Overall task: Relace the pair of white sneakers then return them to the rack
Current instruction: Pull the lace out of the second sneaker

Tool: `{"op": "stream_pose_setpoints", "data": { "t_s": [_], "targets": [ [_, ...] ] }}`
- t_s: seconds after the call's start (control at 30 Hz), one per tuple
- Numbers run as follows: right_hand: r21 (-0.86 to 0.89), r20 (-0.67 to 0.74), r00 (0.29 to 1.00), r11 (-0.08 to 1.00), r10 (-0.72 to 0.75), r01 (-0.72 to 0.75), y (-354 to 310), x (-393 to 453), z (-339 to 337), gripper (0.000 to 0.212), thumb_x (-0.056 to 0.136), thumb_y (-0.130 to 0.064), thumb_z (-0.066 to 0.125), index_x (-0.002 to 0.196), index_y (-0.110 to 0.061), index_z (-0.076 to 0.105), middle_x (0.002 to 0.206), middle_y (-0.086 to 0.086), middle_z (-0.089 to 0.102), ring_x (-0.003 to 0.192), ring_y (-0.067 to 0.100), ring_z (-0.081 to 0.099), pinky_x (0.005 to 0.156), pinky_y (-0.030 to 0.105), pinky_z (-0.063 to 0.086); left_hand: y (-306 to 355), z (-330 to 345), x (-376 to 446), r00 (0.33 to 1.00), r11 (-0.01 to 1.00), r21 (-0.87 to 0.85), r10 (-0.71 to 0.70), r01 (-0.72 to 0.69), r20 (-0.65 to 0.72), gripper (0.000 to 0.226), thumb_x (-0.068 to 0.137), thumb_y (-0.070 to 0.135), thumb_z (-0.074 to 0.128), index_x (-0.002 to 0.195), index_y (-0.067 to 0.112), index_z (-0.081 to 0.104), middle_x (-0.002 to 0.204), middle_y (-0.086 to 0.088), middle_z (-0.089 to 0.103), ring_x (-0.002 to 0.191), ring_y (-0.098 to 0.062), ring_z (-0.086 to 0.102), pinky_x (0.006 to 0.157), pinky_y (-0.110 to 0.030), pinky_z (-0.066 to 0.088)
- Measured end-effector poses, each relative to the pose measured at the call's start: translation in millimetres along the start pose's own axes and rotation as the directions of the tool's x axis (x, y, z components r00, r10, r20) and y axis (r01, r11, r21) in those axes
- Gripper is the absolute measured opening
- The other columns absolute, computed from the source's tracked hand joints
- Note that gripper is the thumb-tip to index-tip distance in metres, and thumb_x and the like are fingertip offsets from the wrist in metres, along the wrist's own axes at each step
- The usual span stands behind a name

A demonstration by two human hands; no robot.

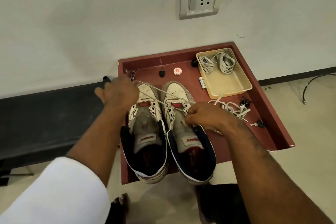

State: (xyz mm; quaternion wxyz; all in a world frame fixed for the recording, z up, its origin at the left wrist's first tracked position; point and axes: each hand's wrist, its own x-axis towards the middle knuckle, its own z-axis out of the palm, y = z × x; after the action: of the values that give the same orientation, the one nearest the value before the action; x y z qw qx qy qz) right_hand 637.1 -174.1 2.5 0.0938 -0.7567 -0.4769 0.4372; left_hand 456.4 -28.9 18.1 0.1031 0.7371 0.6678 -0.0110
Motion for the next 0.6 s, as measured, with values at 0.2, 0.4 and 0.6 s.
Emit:
{"op": "stream_pose_setpoints", "data": {
  "t_s": [0.2,0.4,0.6],
  "targets": [
    [-0.044,-0.066,0.998,0.999,-0.024,0.022,0.8,3.0,-1.6,0.022,0.085,-0.033,0.063,0.069,-0.02,0.055,0.078,0.0,0.058,0.072,0.016,0.054,0.066,0.033,0.039,-27.4,-16.9,3.8,0.993,0.999,0.032,-0.027,0.031,-0.117,0.035,0.094,0.032,0.051,0.12,0.01,0.047,0.117,-0.015,0.056,0.111,-0.038,0.054,0.094,-0.049,0.032],
    [0.01,-0.164,0.985,0.998,-0.061,0.063,-2.4,0.8,-2.9,0.014,0.08,-0.025,0.068,0.092,-0.023,0.06,0.085,0.0,0.063,0.071,0.015,0.061,0.054,0.026,0.042,31.2,11.6,-31.9,0.883,0.884,0.082,0.446,-0.46,0.146,0.023,0.09,0.045,0.063,0.111,0.036,0.065,0.144,-0.007,0.041,0.138,-0.031,0.03,0.111,-0.049,0.024],
    [0.013,-0.154,0.986,0.998,-0.065,0.068,-1.3,0.8,-3.7,0.021,0.079,-0.026,0.068,0.099,-0.028,0.062,0.083,-0.002,0.064,0.072,0.016,0.065,0.054,0.026,0.044,30.7,29.7,-18.0,0.852,0.88,0.025,0.451,-0.474,0.266,0.012,0.085,0.04,0.071,0.096,0.036,0.072,0.164,0.004,0.012,0.15,-0.035,-0.011,0.116,-0.062,-0.004]
  ]
}}
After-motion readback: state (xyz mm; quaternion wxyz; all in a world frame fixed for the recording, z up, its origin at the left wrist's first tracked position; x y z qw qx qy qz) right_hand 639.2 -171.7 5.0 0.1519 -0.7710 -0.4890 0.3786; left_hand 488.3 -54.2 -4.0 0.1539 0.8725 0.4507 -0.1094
